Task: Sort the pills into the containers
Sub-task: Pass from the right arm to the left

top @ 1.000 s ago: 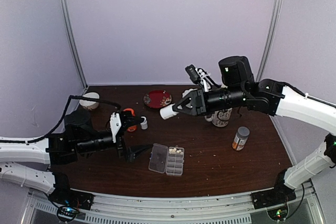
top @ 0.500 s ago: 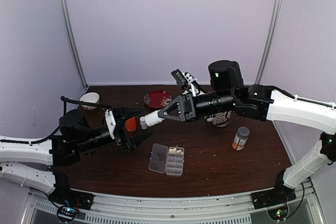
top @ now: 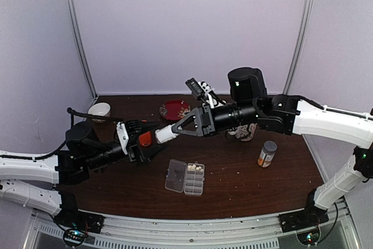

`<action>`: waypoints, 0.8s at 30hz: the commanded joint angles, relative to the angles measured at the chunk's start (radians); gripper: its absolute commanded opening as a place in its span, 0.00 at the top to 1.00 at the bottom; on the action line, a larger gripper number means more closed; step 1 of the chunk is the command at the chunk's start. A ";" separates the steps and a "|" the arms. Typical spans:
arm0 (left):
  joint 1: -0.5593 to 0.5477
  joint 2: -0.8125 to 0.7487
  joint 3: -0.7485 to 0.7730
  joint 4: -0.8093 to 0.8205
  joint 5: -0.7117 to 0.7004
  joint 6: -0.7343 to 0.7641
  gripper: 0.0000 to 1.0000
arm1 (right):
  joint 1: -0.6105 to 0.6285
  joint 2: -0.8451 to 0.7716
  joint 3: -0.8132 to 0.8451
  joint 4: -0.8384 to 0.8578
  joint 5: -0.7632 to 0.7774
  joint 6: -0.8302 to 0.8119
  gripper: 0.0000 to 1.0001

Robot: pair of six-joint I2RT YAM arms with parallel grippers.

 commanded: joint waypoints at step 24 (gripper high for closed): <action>-0.002 -0.041 0.061 -0.079 0.064 0.003 0.83 | 0.012 -0.023 0.072 -0.052 -0.003 -0.075 0.47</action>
